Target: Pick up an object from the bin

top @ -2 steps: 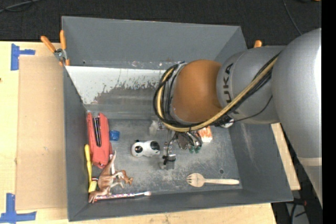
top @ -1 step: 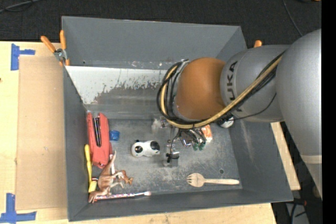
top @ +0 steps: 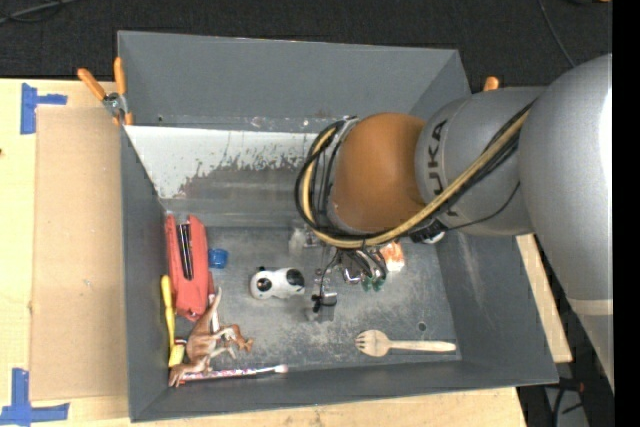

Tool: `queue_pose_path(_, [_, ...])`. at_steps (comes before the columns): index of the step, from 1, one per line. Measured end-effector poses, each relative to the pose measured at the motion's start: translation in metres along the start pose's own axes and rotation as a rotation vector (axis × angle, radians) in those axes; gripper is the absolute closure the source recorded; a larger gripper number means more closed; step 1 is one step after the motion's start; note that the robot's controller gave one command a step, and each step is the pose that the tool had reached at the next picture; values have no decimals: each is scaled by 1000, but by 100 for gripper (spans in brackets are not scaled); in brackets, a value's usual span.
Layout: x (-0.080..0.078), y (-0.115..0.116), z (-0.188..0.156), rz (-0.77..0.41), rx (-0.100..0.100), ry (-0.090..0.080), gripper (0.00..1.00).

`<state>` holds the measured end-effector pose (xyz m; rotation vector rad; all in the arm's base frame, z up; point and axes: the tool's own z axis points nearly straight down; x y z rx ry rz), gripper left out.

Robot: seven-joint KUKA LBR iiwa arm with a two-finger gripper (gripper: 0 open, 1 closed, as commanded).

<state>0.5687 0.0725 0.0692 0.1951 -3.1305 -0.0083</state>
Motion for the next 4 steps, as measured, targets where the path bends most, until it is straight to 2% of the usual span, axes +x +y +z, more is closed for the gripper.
queue_pose_path(1, [11,21,0,155,-1,1,0])
queue_pose_path(2, [14,36,0,182,-2,0,100])
queue_pose_path(3, [13,35,0,192,-2,0,100])
queue_pose_path(4, [25,29,-67,186,-1,6,100])
